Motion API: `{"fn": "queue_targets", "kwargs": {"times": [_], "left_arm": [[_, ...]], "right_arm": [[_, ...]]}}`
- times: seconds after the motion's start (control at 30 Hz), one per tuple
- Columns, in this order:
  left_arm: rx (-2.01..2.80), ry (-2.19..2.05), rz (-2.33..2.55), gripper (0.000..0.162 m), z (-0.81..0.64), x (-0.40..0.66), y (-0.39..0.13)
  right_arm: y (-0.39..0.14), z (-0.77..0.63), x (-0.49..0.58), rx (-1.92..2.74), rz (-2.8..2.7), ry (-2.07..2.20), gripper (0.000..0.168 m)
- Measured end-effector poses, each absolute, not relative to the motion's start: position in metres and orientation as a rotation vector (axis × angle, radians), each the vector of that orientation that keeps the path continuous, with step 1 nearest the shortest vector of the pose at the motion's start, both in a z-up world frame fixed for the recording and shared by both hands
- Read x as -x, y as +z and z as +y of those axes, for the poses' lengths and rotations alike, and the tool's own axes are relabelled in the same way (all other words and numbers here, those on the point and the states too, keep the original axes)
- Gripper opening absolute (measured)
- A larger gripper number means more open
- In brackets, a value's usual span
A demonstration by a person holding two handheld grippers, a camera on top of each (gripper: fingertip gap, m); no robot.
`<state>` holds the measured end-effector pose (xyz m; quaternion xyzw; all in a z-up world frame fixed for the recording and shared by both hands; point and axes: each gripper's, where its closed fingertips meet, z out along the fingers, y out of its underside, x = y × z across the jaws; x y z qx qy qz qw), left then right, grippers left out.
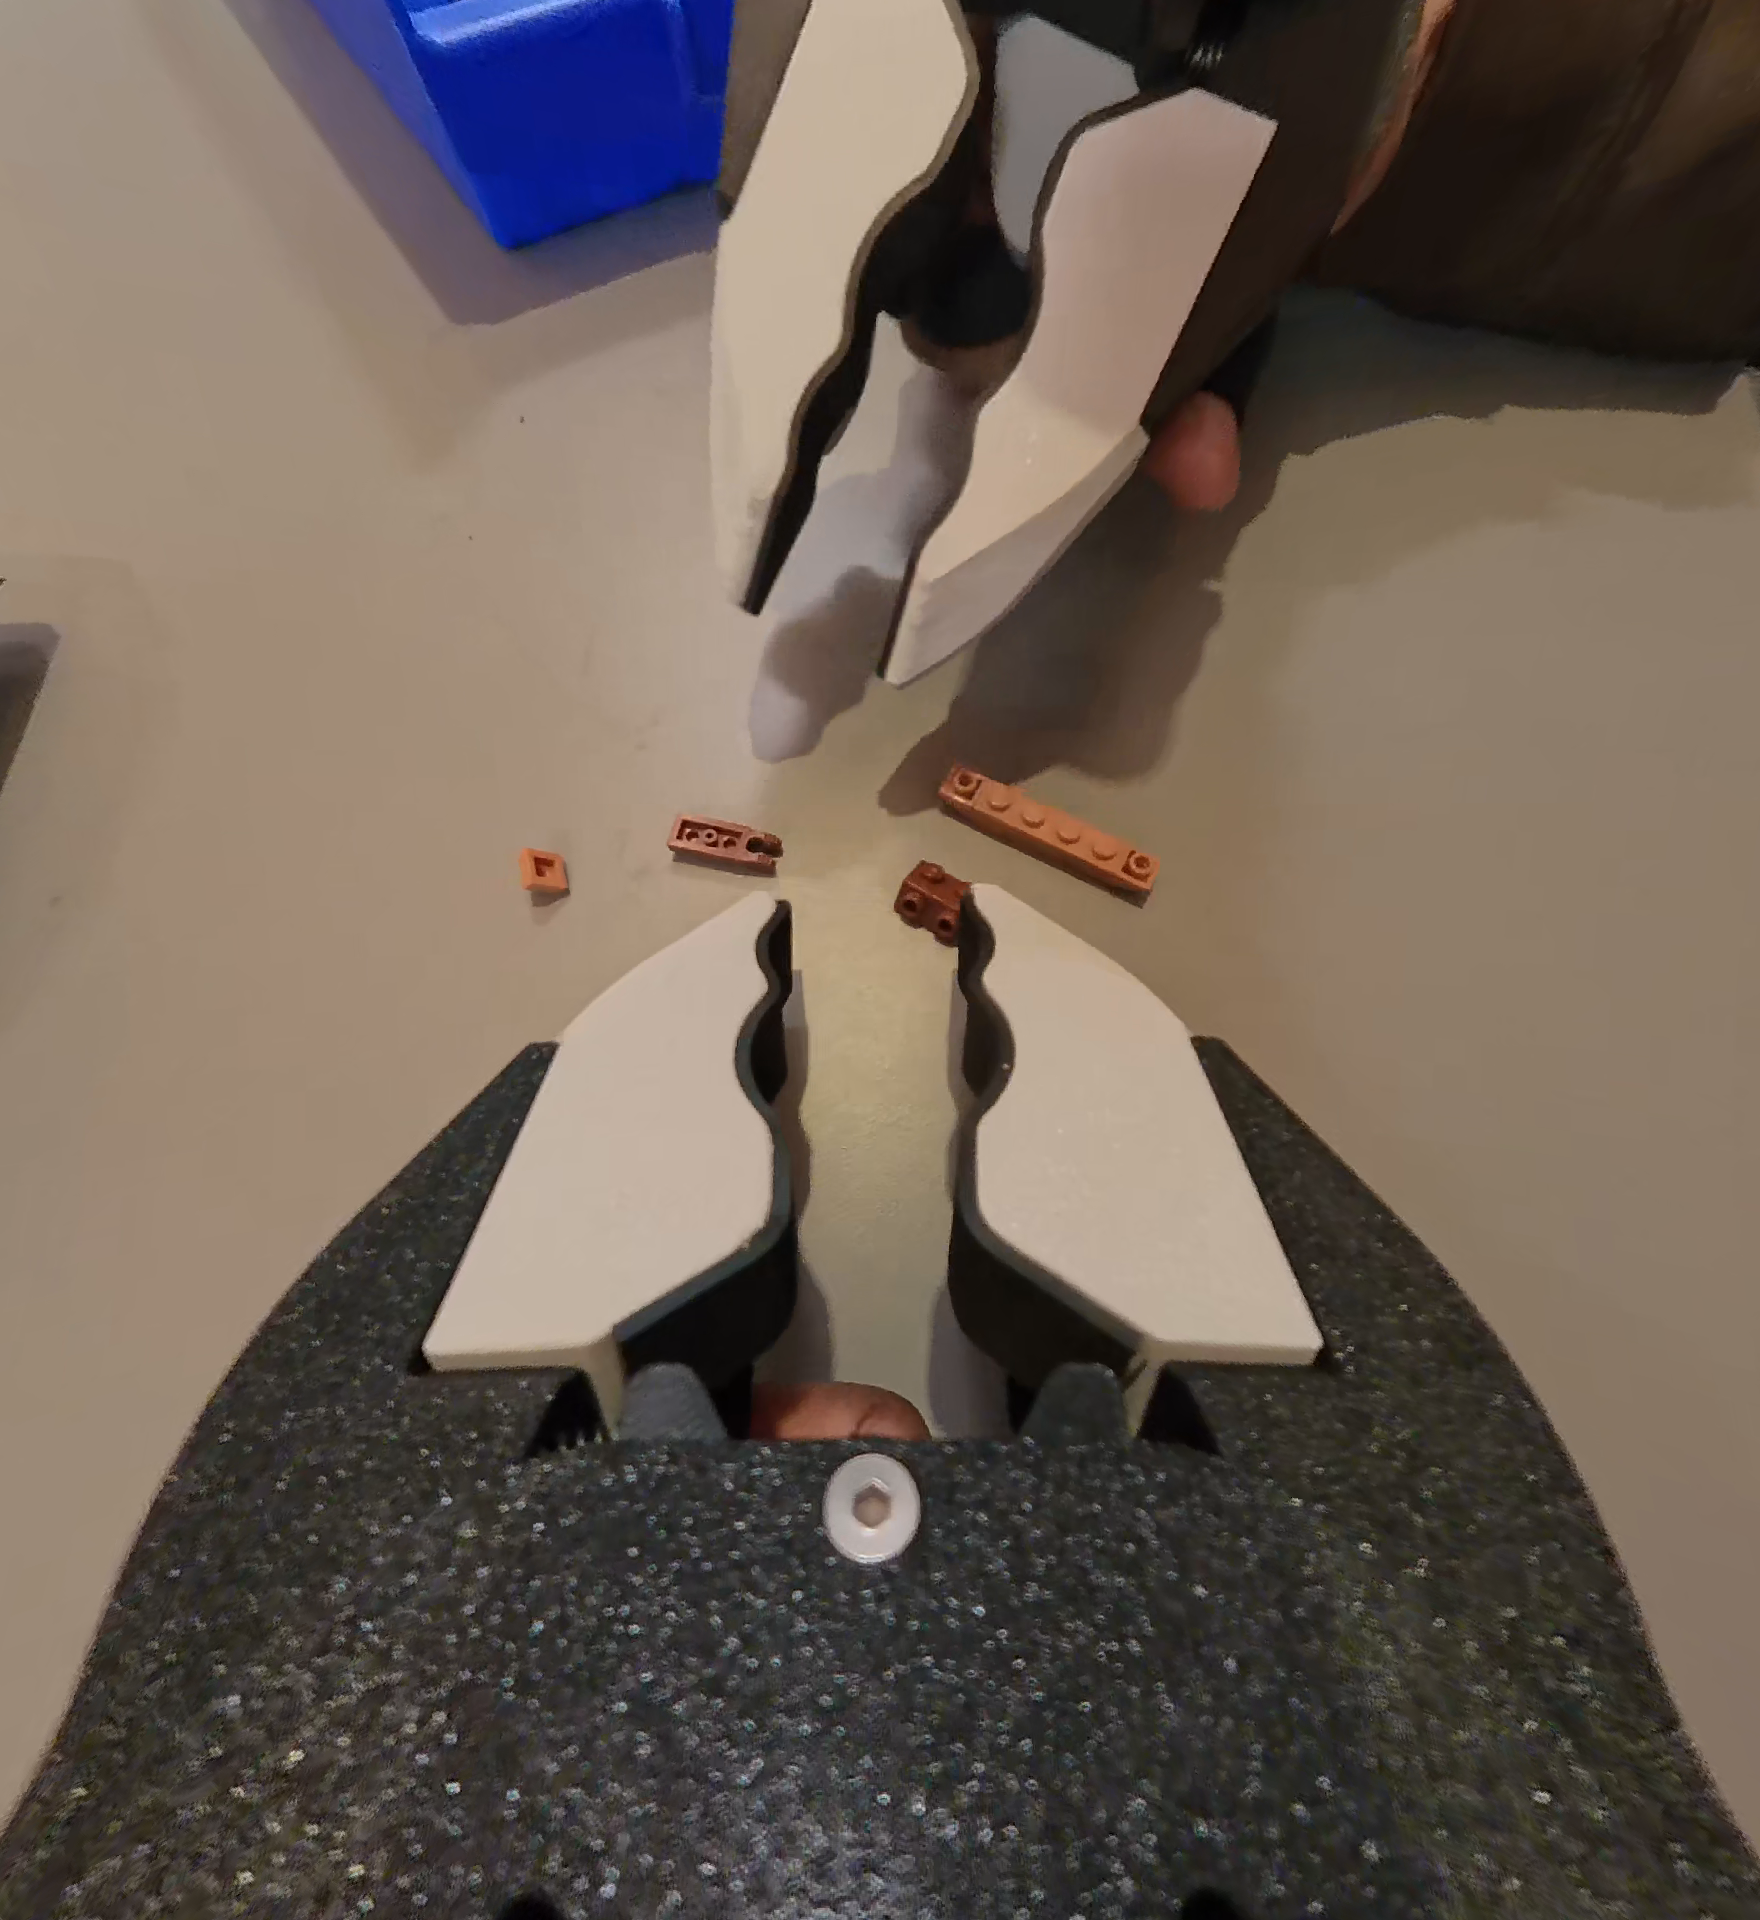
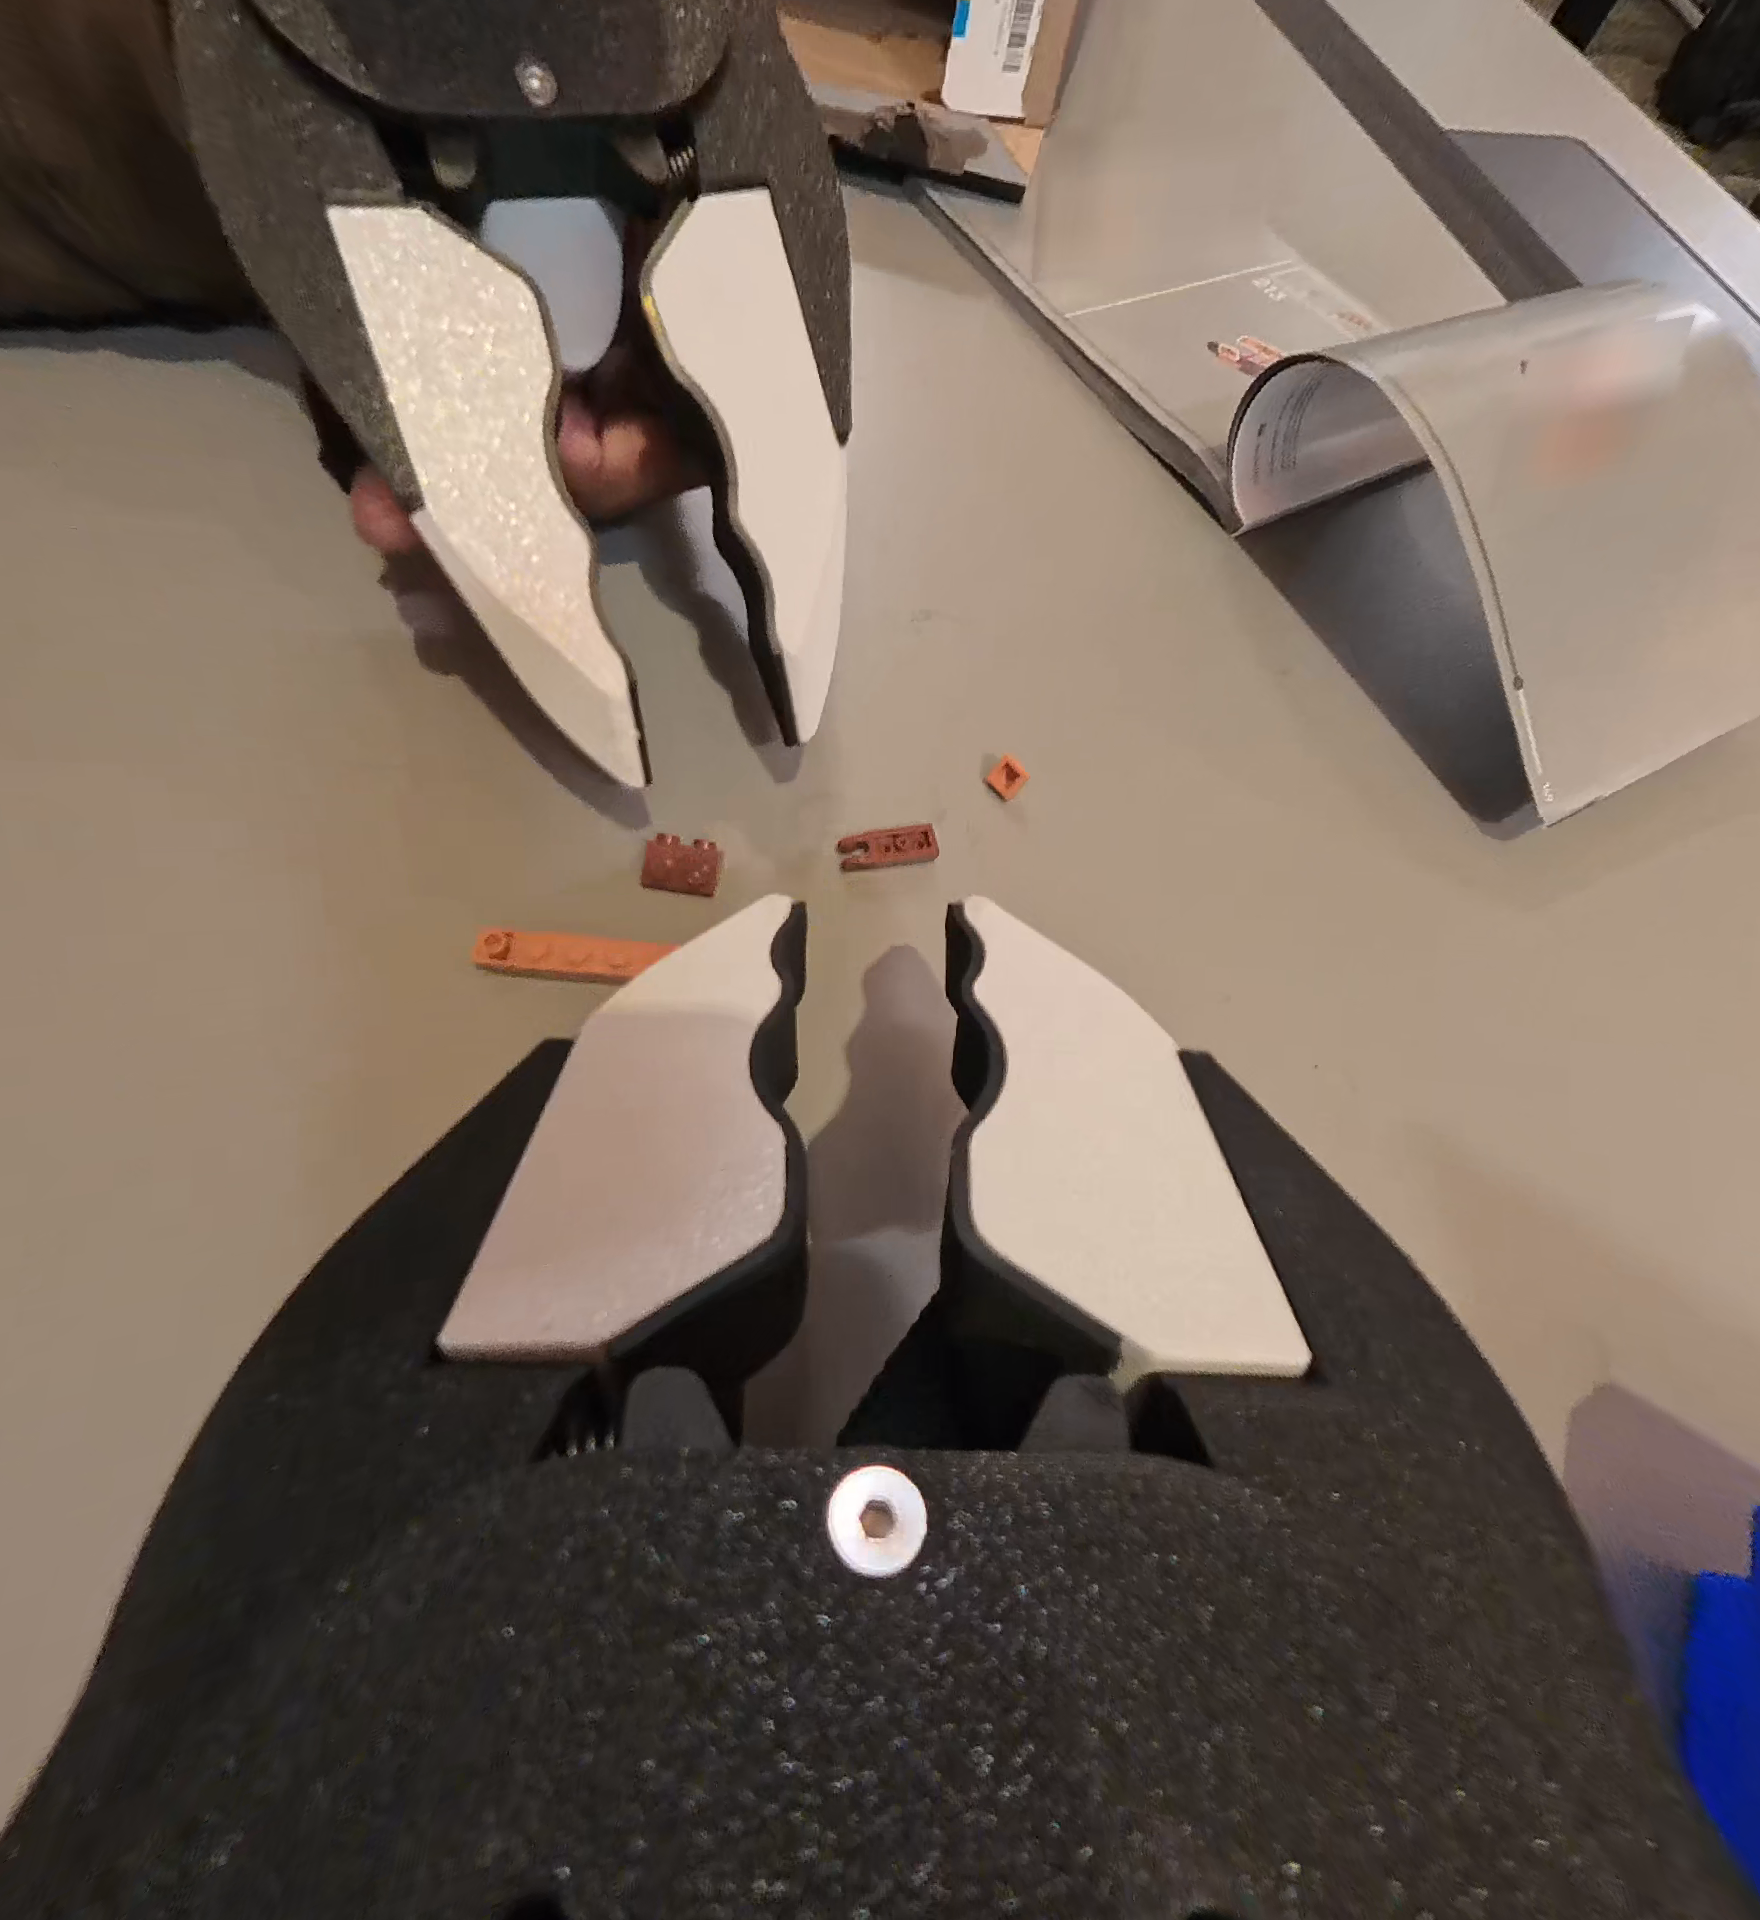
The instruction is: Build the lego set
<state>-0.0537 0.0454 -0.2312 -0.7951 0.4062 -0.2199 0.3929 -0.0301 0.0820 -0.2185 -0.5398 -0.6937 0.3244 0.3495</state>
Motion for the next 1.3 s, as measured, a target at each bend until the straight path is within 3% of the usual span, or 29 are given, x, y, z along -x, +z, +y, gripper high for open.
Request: {"fn": "queue_targets", "kwargs": {"times": [1.3], "left_arm": [[2.05, -0.586, 1.025, 0.03, 0.045, 0.06, -0.234]], "right_arm": [[-0.226, 0.069, 0.011, 1.394, -1.883, 0.834, 0.029]]}}
